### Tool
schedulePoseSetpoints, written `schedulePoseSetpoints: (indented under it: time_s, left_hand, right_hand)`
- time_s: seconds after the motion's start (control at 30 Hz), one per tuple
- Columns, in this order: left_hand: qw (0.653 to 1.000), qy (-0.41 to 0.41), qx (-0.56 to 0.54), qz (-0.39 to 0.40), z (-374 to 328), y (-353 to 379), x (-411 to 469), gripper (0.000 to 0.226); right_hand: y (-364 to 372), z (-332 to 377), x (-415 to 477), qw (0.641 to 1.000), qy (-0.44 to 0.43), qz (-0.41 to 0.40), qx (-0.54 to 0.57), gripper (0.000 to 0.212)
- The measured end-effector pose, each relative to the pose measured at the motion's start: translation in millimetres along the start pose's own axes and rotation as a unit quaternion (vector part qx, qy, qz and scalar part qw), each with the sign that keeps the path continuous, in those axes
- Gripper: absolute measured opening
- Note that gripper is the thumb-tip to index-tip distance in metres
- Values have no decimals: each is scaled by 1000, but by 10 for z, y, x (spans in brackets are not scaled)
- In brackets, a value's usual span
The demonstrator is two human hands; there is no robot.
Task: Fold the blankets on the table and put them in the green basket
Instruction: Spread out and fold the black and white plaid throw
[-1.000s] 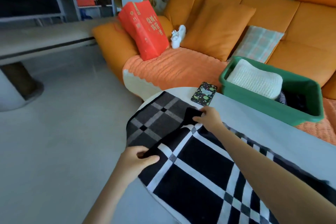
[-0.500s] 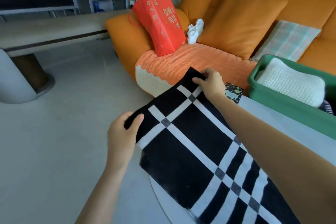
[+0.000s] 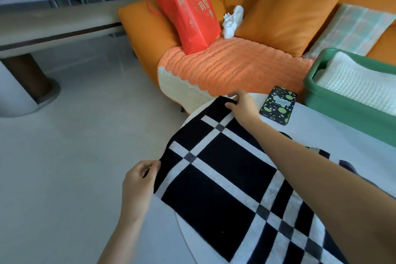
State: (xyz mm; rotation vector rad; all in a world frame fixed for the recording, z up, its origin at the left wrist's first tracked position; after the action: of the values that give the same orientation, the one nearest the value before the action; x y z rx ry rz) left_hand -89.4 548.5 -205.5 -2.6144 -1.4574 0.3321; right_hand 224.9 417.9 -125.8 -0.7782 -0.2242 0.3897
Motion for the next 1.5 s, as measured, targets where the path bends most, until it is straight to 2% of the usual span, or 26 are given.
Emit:
schedulePoseSetpoints:
  time_s: [0.17, 0.27, 0.37, 0.43, 0.5, 0.57, 0.63, 0.7, 0.77, 0.83, 0.97, 1.1, 1.2, 1.3, 1.4, 1.5]
  left_hand:
    - [998, 33, -7, -50, -117, -56, -34, 10]
    - [998, 27, 47, -13, -46, 31, -56, 8]
    - [981, 108, 151, -51, -231, -7, -112, 29]
    - [966, 184, 166, -77, -588, 26, -245, 32]
    - [947, 276, 162, -23, -977, 311, -470, 31]
    - [921, 336, 180, 83, -1179, 767, -759, 34]
    - [885, 372, 216, 179, -1182, 1216, -1070, 49]
    - [849, 390, 266, 235, -1055, 1574, -1311, 64]
    - [801, 399, 356, 268, -889, 1809, -1456, 65]
    - [765, 399, 424, 275, -770, 1923, -1526, 57]
    - [731, 424, 461, 270, -665, 1993, -1600, 55]
    - [723, 434, 478, 246, -678, 1979, -1594, 54]
    - [726, 434, 477, 240, -675, 1978, -1590, 53]
    - [721, 442, 481, 233, -671, 1990, -1589, 52]
    - [716, 447, 485, 228, -670, 1990, -1587, 52]
    - [717, 449, 485, 223, -671, 1988, -1585, 53]
  right_hand:
    - [-80, 81, 46, 998, -20, -50, 41, 23]
    - [21, 46, 52, 999, -27, -35, -3, 24]
    - [-10, 31, -19, 992, -52, -75, -85, 33]
    - [-164, 49, -121, 988, -67, -100, -100, 36]
    - [-346, -22, -261, 987, -75, -96, -105, 34]
    - [-597, -200, -478, 987, -70, -84, -114, 33]
    - [-956, -510, -744, 988, -47, -89, -121, 30]
    - [-1362, -955, -990, 987, 12, -92, -134, 32]
    - [-1684, -1424, -1200, 983, 99, -65, -144, 40]
    - [-1881, -1781, -1387, 974, 165, -26, -153, 42]
    - [-2015, -2029, -1564, 973, 204, 24, -109, 36]
    - [-2007, -2080, -1622, 968, 231, 68, -71, 34]
    - [-2118, -2110, -1620, 970, 241, 31, -7, 29]
    - [-2294, -2199, -1602, 972, 227, -12, -61, 26]
    - [-2447, -2378, -1716, 956, 251, -44, -147, 24]
    - [-2472, -2437, -1786, 961, 240, -55, -127, 24]
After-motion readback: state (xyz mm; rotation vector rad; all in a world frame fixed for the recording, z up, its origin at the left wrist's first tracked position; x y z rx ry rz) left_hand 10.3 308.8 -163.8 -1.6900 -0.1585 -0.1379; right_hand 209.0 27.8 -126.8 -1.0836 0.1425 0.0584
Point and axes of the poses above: each hand's wrist, its own x-axis towards the middle knuckle, its own y-axis out of the palm, z = x × y, the point moved 10 cm from there along x, towards the middle knuckle, and after that the axes turned 5 degrees about y, right-handed, at the moved point
